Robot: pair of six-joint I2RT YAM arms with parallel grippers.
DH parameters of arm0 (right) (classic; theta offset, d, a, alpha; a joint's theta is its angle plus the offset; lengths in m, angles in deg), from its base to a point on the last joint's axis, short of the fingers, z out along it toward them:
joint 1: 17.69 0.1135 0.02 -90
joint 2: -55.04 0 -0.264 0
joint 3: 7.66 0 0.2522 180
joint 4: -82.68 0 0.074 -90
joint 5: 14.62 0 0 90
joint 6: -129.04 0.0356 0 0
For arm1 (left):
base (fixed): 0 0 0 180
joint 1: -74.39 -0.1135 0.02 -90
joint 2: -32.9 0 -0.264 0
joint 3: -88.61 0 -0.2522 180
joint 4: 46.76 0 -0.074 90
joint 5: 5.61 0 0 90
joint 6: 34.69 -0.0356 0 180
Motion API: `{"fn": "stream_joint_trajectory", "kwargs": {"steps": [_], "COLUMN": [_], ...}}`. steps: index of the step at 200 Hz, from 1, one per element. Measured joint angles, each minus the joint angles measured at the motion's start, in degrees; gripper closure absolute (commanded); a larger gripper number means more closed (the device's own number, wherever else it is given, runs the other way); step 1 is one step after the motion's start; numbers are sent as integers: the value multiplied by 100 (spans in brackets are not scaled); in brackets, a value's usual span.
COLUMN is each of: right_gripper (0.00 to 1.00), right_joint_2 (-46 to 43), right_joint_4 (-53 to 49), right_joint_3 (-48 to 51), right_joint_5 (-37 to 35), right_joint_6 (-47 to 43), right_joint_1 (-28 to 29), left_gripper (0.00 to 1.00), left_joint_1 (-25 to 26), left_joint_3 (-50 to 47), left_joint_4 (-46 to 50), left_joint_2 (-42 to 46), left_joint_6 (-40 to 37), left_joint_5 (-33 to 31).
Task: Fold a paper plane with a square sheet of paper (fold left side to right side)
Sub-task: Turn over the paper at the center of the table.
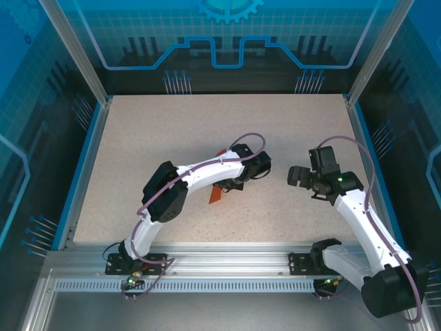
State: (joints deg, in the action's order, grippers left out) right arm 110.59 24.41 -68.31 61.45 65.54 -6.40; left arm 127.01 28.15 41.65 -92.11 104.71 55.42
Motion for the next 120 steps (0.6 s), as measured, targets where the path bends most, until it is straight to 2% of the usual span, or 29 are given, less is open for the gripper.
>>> {"fn": "stream_joint_trajectory", "kwargs": {"steps": [54,120], "right_gripper": [0,0], "right_joint_2": [-122,-125], "right_joint_4": [2,81], "right_joint_3": [122,225], "right_joint_5": [225,675], "right_joint_6": [-28,-94], "right_joint_1": [-76,-85], "left_gripper": [100,73], "left_joint_1": [-264,-566], "left_joint_3": [153,155], "left_joint_4": [-481,-1060], "left_joint_2": [-428,-470], "left_joint_6": [-20,-413], "left_joint_5": [1036,1971]}}
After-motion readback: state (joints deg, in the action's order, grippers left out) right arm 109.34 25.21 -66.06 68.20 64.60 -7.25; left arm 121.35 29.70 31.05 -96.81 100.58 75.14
